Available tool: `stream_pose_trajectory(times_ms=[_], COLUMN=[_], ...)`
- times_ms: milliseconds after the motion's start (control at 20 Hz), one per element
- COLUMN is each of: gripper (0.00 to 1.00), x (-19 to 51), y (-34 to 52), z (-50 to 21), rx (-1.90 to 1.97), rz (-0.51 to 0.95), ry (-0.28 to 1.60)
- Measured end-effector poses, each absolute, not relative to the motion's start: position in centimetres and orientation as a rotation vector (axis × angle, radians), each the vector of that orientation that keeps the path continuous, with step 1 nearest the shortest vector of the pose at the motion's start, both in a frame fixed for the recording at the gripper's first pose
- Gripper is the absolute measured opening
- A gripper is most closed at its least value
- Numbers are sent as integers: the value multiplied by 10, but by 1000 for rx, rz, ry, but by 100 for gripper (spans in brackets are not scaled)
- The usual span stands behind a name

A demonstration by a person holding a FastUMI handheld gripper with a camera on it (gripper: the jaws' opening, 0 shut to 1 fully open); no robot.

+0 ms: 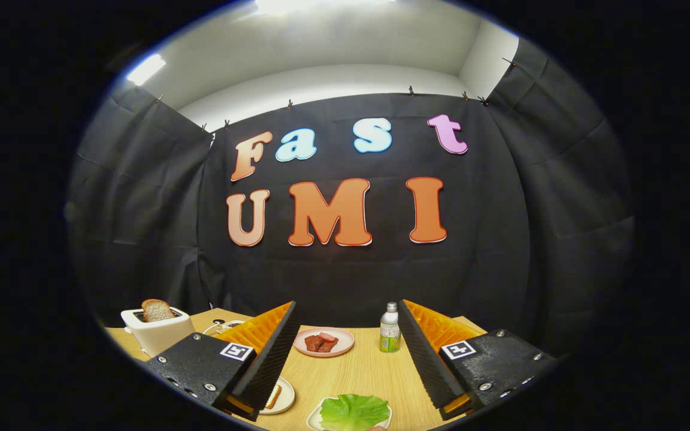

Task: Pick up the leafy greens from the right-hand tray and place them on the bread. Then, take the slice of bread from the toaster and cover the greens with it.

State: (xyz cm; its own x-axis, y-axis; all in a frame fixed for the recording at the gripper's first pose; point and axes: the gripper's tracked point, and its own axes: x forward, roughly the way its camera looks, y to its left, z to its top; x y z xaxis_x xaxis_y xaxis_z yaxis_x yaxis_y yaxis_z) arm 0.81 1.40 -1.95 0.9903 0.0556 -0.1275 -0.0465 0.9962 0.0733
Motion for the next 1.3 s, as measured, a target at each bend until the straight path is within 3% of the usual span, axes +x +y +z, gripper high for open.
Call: stream_pose_trajectory(times_ms=[1300], gripper=[99], x=[-4], y=[29], z=[-190], rx=[72], rz=[54], ry=[788])
